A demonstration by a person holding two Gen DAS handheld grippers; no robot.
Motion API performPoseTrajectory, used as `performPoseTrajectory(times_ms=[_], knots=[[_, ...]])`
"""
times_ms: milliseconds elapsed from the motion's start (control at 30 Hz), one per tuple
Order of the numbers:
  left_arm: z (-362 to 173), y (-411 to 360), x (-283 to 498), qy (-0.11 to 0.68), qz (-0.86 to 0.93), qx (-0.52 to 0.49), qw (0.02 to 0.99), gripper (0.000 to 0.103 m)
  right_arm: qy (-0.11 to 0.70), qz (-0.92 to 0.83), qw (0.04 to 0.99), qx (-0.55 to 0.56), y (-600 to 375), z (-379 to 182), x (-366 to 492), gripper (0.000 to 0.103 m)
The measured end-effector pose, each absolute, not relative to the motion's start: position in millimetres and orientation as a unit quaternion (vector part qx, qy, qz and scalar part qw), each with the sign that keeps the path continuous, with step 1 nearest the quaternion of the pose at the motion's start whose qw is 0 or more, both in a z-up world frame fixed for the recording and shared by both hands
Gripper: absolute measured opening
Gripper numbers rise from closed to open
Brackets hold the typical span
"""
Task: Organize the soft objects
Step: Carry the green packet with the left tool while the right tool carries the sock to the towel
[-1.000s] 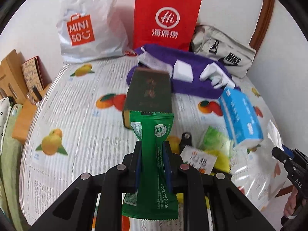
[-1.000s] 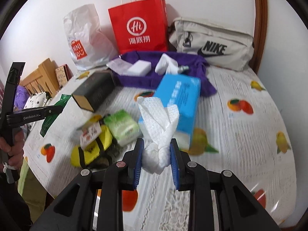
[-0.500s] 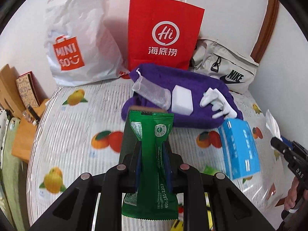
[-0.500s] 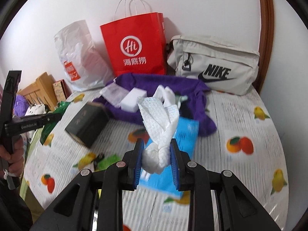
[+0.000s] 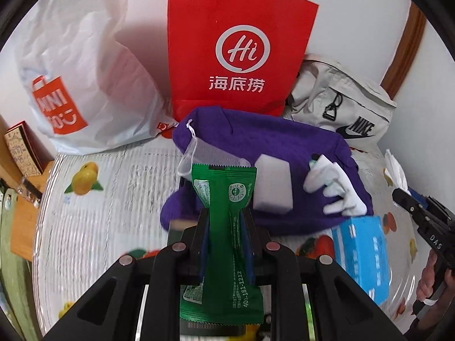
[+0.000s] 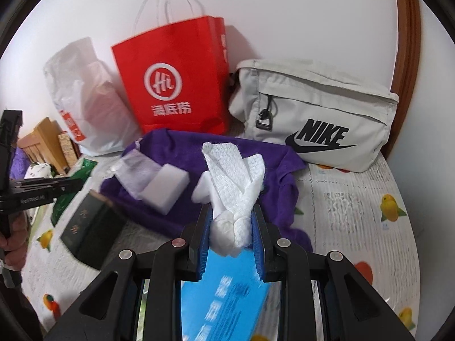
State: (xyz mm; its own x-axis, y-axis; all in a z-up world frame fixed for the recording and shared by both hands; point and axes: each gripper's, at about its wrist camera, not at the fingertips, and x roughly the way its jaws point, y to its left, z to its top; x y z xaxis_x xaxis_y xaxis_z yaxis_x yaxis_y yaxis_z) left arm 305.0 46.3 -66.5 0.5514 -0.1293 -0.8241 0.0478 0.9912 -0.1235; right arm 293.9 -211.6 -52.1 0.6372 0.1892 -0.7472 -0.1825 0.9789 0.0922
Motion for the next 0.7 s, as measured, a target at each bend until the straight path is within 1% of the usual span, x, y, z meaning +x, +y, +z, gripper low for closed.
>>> performPoseTrajectory(times_ms=[133,433,633,700], knots=[[-76.2,44.2,329.3,0.486,-0.054,-0.046,0.871,0.02,0.435,0.096,0.895,0.008,-215.2,-68.4,318.4,0.027],[-103.2,33.6,377.3,0.514,-0.065,-0.054,0.853,0.021,0.453,0.092,0.887,0.005,-217.9,-92.9,354.1,0.027],[-115.0,28.7,402.8,0.52,-0.064,-0.051,0.85,0.021,0.472,0.093,0.877,0.007,-221.2,-110.6,371.2,0.027],[-118.8,27.4,409.2,0.52,-0.063,-0.05,0.85,0.024,0.476,0.093,0.875,0.005,-220.8,-115.3,374.6,0.027]])
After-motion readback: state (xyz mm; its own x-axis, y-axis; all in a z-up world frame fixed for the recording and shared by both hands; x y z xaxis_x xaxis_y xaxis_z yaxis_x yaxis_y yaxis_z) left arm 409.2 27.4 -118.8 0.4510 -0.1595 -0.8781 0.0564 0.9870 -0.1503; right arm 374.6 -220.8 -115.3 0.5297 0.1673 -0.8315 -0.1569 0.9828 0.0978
